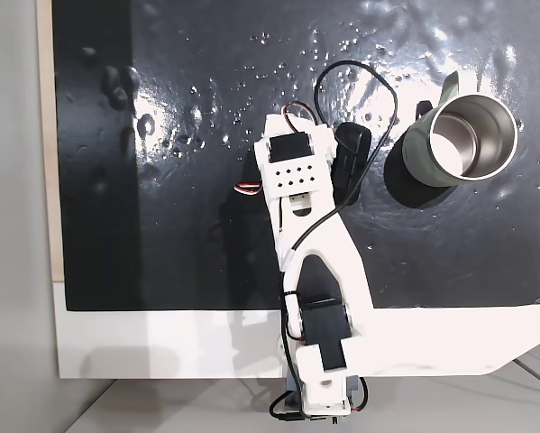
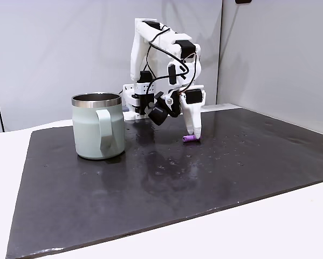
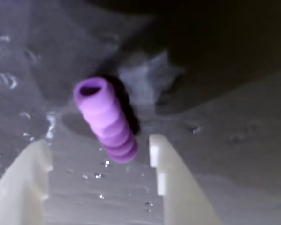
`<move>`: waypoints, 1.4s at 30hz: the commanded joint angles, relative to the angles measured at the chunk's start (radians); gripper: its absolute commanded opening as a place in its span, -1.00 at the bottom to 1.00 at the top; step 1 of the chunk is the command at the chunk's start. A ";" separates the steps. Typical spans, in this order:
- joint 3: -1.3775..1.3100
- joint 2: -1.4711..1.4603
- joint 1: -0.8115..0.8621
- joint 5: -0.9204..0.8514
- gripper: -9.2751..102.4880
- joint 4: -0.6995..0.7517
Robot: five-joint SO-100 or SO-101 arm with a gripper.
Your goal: Grasp a pengrip and put it in the cup.
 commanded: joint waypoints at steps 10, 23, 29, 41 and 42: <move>-0.018 -0.035 0.018 0.009 -0.81 -0.060; -0.377 0.109 0.086 -0.023 -0.83 0.233; -0.623 0.175 0.109 -0.058 -0.83 0.407; -0.816 0.253 0.189 -0.117 -0.83 0.592; -0.807 0.267 0.212 -0.127 -0.83 0.600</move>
